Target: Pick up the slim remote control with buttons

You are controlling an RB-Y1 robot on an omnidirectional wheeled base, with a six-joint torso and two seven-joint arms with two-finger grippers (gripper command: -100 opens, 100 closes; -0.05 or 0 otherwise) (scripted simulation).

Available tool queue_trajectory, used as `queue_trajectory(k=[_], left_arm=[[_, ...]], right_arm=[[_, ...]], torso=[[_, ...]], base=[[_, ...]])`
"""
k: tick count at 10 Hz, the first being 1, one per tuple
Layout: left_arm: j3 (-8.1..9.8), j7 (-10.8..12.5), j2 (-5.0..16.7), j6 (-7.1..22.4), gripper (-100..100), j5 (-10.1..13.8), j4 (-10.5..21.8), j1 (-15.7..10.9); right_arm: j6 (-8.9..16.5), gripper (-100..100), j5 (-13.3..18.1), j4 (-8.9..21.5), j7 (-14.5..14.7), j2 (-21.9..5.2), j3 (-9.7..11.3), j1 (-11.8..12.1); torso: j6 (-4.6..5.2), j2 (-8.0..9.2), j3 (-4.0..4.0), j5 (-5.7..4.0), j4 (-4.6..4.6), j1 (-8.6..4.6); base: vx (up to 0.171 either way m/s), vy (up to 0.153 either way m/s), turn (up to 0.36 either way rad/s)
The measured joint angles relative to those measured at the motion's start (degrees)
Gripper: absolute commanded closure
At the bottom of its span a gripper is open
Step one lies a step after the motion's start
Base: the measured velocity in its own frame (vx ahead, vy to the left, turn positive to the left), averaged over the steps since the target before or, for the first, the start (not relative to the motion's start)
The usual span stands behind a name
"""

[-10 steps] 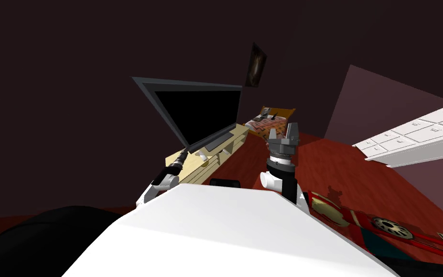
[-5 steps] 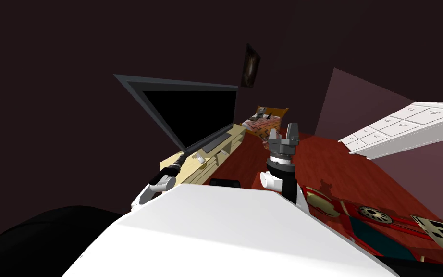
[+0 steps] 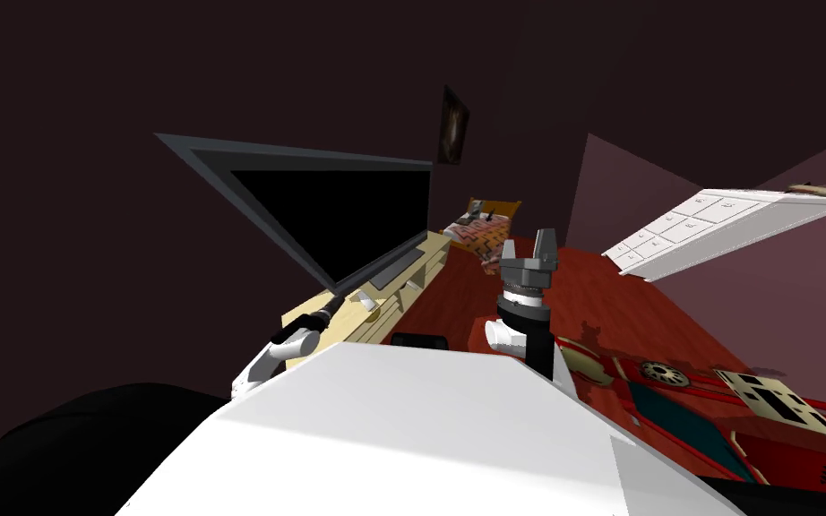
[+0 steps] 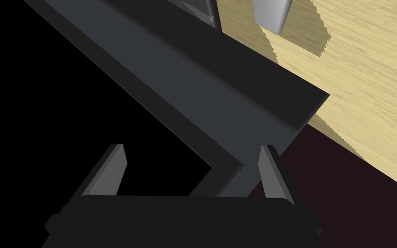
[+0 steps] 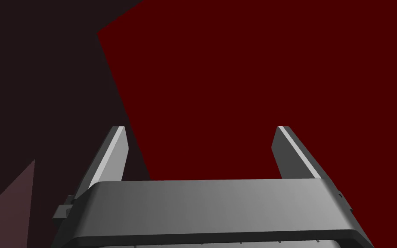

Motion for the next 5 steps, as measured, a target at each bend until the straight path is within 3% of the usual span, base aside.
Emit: queue_trajectory(k=[5], left_arm=[[0.88,-5.5,2.7,6.5,-100,4.8,4.5,1.5]], right_arm=[[0.0,0,0.0,0.0,0.0,0.0,0.0,0.0]], torso=[[-0.04,0.04,0.02,-0.01,0.00,-0.02]], base=[[0.065,-0.008,-0.141]])
